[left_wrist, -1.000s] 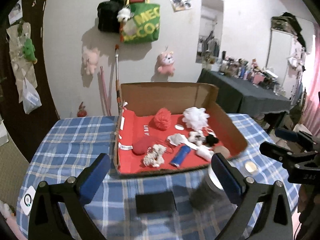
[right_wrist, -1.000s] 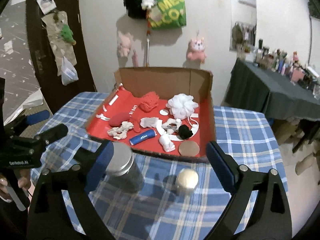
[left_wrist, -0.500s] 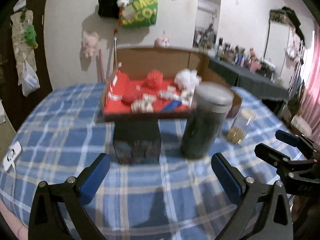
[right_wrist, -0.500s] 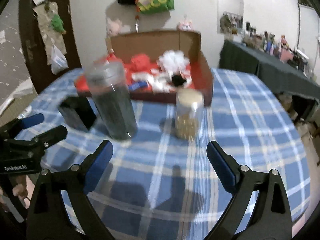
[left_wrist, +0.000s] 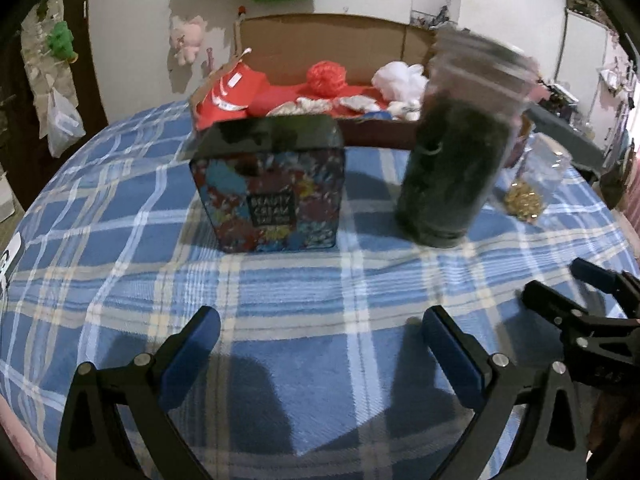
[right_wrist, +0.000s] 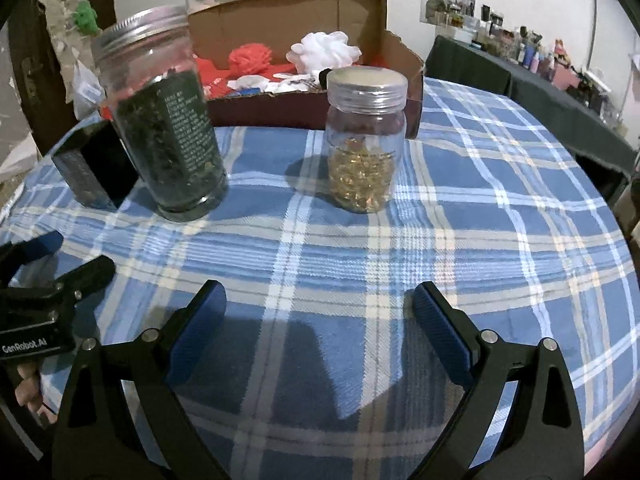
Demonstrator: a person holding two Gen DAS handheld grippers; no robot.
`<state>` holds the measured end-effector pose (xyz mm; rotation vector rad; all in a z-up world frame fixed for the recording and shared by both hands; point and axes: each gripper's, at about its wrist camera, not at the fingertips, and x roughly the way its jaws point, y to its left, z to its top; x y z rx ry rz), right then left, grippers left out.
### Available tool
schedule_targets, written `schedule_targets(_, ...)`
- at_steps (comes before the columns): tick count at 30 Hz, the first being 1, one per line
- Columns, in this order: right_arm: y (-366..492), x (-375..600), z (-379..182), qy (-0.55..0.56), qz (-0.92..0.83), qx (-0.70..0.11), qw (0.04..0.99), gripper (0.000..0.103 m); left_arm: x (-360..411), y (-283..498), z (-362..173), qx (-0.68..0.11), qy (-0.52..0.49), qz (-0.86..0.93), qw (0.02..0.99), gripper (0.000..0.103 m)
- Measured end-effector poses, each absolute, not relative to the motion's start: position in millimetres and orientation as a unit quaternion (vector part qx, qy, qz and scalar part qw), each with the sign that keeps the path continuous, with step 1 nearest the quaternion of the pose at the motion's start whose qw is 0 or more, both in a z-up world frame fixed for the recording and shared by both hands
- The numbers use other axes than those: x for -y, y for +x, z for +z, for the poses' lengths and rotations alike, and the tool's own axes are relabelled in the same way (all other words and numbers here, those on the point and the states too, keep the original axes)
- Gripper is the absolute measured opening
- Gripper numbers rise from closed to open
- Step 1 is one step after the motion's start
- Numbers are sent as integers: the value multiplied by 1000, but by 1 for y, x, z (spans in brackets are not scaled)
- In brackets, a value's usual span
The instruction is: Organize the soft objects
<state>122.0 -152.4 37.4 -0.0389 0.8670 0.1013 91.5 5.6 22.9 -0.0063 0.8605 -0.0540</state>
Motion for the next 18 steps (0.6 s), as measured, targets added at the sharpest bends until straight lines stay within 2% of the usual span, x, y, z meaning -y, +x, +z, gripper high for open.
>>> schedule_targets(18,122,155,36,-11,39,-415,909,96,-4,95,22,-413,5,-15,910,103)
